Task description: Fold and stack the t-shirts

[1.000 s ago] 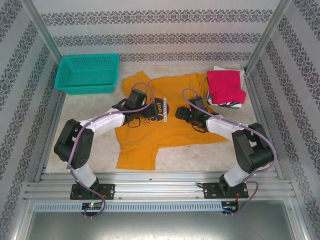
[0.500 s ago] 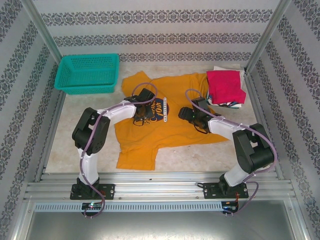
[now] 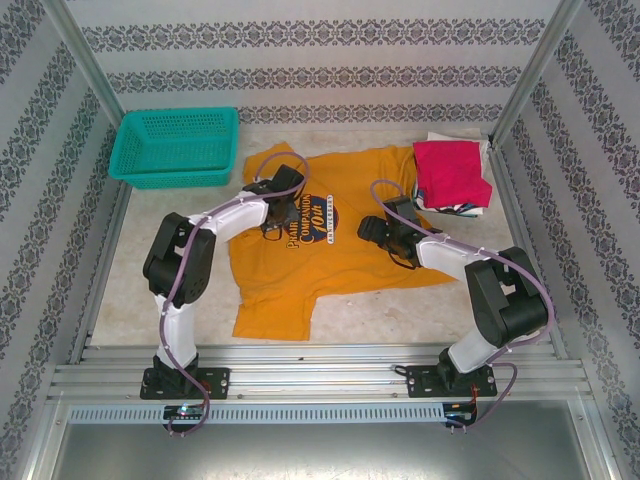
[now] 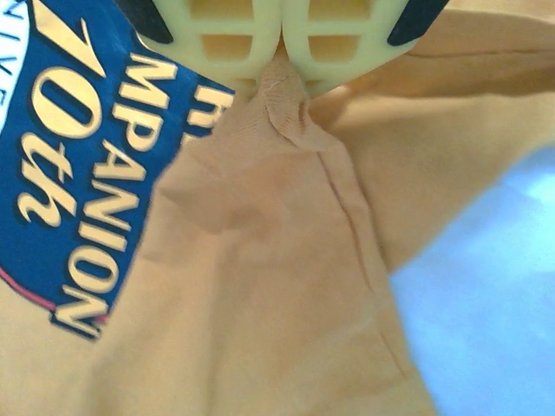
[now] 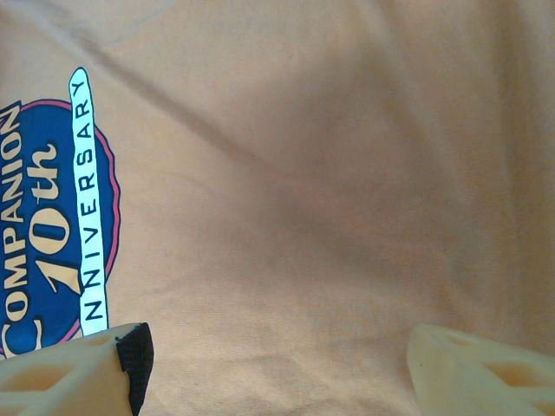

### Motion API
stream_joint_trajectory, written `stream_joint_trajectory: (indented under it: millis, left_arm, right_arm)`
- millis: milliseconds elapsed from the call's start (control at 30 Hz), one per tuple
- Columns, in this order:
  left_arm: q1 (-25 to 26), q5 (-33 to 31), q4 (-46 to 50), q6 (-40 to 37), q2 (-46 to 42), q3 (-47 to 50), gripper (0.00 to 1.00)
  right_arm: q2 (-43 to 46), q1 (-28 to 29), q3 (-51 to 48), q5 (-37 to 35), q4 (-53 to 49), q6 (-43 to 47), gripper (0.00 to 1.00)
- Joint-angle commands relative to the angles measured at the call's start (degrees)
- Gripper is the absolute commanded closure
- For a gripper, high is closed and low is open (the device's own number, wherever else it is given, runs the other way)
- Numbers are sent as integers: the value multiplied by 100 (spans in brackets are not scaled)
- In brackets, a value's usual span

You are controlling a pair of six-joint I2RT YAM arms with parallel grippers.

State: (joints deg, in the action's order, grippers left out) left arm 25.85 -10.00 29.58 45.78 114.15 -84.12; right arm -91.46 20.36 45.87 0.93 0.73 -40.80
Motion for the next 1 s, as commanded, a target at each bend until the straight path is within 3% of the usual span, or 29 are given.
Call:
stream_joint_trajectory:
  millis: [0,267,633,667,700,767,867,967]
  left_arm:
    - [-377,-411,357,-266,-224,-259,100]
    - [-1112,-477,305,-354,-16,-673,100]
    - [-1229,-1061,221,-230,-86,-921,95]
    - [-1257,-1082,209,-233,-78,-939,92]
    - [-1264,-1054,183,-281,-62,-968,82]
    - [-1275,-1087,306,-331,-9,-1100,46]
    - [-1268,-1221,378,-276,-141,-1045,38]
    - [-1189,-1471,43,-373,-575,-627,22]
  right_arm:
    - [94,-43,-82,-94,137,-91,23]
    - [23,-50,-131,-46,217,-113,23]
    - [-47,-32,-175,28,287,-124,23]
    - [-55,-32,-179,47,289,-122,23]
    - [-64,-32,-176,64,296,-122,23]
    - [-65,-32,-183,83,305,-116,23]
    - [-7,-34,-207,53,305,-104,23]
    - [132,-50,-278,-55,288,-79,23]
